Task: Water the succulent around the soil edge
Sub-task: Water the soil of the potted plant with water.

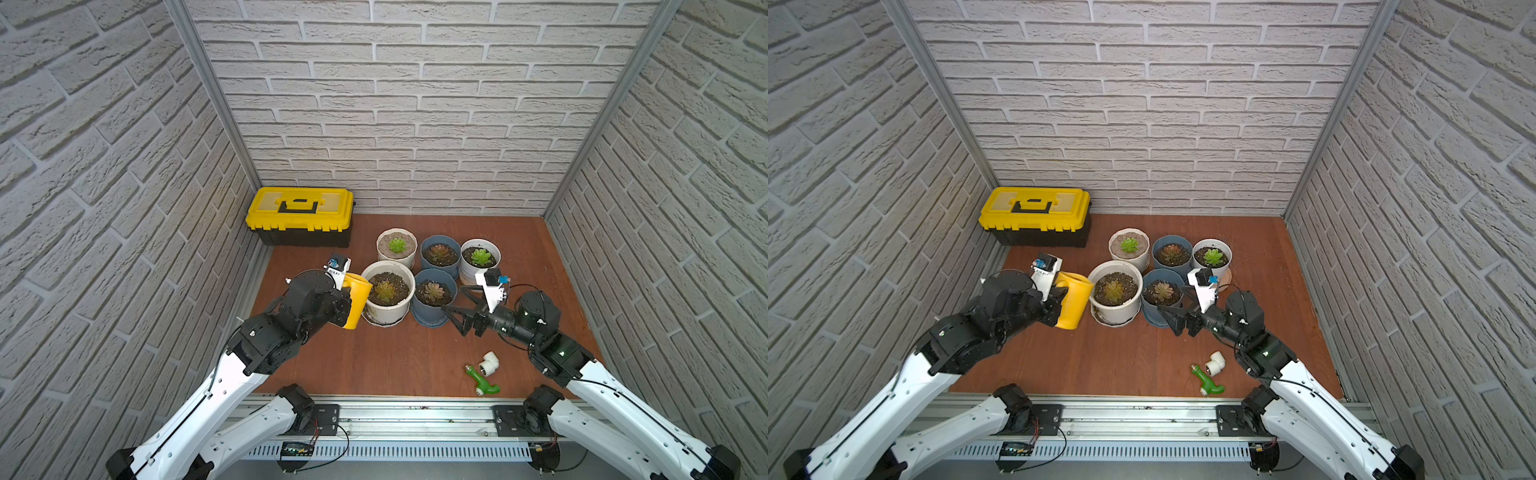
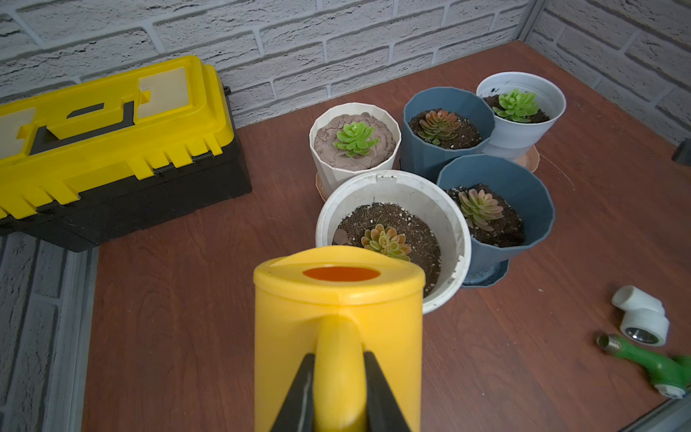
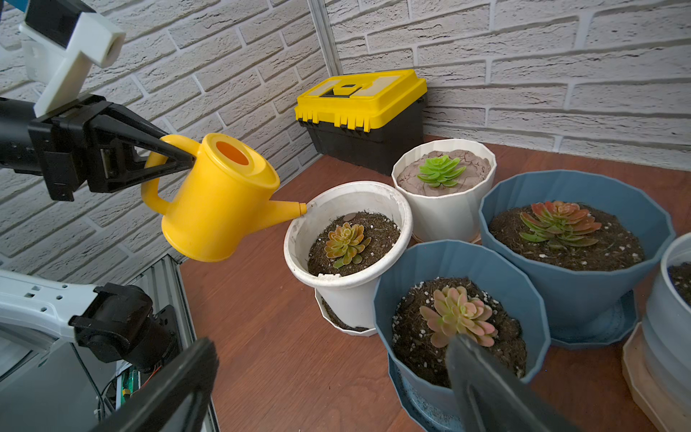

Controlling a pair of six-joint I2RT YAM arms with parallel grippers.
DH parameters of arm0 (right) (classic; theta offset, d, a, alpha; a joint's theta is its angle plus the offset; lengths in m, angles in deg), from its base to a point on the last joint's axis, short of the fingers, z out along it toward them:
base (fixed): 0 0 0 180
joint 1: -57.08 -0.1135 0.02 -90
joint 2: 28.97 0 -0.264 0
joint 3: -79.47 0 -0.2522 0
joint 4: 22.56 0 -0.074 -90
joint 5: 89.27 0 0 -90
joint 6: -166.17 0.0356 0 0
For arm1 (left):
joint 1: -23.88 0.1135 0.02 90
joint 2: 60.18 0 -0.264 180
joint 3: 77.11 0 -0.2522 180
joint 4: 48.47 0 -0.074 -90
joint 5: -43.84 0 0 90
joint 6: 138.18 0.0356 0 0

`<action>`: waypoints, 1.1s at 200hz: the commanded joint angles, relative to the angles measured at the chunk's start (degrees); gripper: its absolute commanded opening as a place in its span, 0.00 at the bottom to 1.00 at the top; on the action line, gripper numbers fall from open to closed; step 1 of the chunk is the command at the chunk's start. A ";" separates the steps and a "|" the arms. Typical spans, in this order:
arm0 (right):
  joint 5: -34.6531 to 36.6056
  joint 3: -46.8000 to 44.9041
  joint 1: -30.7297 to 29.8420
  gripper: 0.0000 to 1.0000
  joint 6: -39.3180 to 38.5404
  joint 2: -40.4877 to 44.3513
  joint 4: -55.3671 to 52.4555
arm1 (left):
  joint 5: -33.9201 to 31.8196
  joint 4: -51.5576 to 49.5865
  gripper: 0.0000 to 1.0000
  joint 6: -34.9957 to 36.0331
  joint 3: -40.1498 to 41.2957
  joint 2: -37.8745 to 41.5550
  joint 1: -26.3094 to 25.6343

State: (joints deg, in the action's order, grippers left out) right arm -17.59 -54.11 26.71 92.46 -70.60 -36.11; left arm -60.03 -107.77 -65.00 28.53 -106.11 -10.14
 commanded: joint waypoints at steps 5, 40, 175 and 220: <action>-0.72 0.38 0.13 0.99 0.49 0.05 1.08 | 1.39 0.58 0.00 -0.76 0.34 1.06 0.35; -0.60 0.38 0.13 0.99 0.40 -0.04 1.11 | 2.72 0.04 0.00 -0.72 0.17 1.12 0.33; -0.39 0.38 0.14 0.99 0.23 -0.04 0.89 | 12.10 0.28 0.00 1.17 -1.69 -0.76 -0.65; -0.34 0.47 0.14 0.99 0.15 -0.04 0.79 | 12.99 0.97 0.00 1.60 -2.46 -2.12 -1.90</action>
State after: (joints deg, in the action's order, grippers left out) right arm -17.57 -54.11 26.71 92.46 -70.62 -36.11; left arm -48.68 -108.53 -64.30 27.72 -107.68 -11.28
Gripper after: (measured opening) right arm 0.991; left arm 0.209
